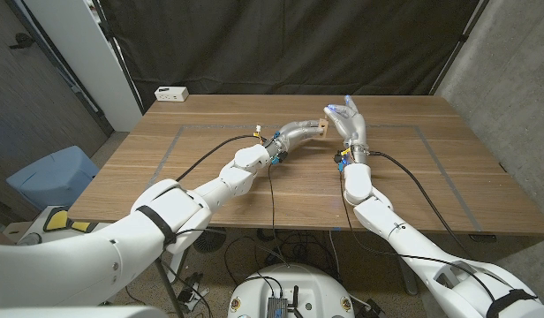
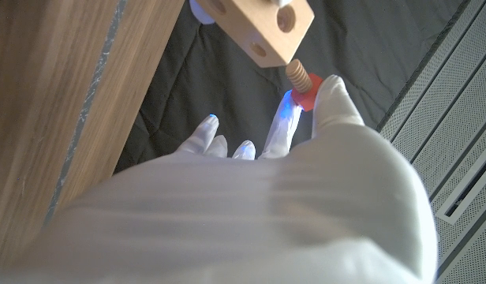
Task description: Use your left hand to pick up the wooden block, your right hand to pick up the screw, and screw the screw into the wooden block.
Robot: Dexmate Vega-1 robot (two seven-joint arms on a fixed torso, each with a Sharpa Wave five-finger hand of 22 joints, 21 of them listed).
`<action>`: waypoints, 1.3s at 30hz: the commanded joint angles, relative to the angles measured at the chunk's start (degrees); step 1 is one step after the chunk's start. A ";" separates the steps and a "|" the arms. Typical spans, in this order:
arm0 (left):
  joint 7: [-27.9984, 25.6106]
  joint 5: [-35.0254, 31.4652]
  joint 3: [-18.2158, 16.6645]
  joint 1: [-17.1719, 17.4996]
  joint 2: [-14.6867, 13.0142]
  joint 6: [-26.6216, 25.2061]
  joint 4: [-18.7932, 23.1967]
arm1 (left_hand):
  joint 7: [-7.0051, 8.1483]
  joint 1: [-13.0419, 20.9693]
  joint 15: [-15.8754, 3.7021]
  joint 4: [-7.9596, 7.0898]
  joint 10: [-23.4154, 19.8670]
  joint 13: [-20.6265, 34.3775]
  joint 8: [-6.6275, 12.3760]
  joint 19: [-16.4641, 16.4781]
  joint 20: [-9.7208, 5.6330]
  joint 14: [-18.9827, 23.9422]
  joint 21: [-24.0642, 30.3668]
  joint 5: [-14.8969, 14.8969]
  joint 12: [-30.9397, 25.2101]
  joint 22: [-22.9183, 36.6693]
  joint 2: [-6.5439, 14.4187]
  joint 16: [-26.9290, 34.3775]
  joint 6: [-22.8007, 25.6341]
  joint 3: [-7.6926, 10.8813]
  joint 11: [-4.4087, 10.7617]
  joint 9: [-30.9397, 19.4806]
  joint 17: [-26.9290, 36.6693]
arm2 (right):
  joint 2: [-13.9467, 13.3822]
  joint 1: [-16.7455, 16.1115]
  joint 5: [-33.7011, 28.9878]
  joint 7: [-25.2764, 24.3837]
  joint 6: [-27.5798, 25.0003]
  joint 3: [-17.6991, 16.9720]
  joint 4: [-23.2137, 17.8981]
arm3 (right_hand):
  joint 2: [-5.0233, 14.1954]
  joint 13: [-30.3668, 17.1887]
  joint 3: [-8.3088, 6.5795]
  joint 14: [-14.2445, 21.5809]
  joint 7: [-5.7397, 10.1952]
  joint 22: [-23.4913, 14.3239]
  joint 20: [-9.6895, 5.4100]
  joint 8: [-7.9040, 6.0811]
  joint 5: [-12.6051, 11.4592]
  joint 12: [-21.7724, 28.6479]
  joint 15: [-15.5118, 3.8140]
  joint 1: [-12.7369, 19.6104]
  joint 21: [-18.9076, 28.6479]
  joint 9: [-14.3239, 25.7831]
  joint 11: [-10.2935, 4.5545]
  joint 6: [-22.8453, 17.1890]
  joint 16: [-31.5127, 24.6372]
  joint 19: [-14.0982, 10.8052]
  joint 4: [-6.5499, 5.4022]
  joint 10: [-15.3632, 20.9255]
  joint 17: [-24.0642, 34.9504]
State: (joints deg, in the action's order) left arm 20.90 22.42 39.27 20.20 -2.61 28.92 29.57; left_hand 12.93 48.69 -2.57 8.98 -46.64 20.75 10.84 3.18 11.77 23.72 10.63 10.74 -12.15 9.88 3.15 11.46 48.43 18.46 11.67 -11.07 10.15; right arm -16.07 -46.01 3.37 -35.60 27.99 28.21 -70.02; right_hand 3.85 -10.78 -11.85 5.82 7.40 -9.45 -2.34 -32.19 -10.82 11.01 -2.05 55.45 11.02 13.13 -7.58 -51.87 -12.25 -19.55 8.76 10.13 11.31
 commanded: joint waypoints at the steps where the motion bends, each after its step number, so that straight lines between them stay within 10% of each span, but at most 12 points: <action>1: 0.49 0.20 -0.20 -0.28 0.24 0.55 -0.91 | -0.11 0.00 -1.41 -0.35 -0.30 0.14 0.57 0.06 0.36 0.26 0.35 0.39 -0.15 0.14 -0.05 0.16 1.52 -0.07 -0.05 -0.15 0.15 | 0.30 -0.02 -0.70 -0.77 -0.27 0.32 -0.12 | -0.01 -0.17 -0.20 -0.21 0.90 -0.33 -1.19 -1.16 -0.23 0.07 -0.43 0.37 -0.01 0.22 0.22 -0.95 0.02 0.18 -0.27 0.25 0.27; 39: -0.81 -0.03 0.05 1.77 -1.60 -1.21 4.44 | -0.11 -0.01 -1.43 -0.35 -0.19 0.13 0.56 0.09 0.35 0.25 0.37 0.40 -0.11 0.14 -0.01 0.14 1.47 -0.07 -0.04 -0.15 0.14 | 0.33 0.18 -0.63 -0.93 0.73 0.47 1.26 | -0.05 -0.17 -0.01 -0.05 0.97 -0.34 -1.16 -1.49 -0.29 0.11 -0.49 0.32 0.02 0.33 0.08 -1.13 -0.05 0.18 -0.28 0.43 0.29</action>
State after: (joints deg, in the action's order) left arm 20.54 22.62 39.09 21.66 -3.93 28.17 32.98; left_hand 12.93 48.88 -2.57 8.86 -46.64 20.76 10.81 3.18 11.77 23.72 10.63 10.63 -12.15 9.88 2.96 11.46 48.43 18.36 11.67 -11.08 10.15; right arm -15.48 -45.85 2.62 -36.67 28.22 28.83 -69.01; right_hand 3.73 -10.78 -11.87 5.82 7.49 -9.45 -2.34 -32.23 -10.79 11.01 -2.05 55.34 11.02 13.17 -7.58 -51.77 -12.25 -19.55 8.73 10.13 11.31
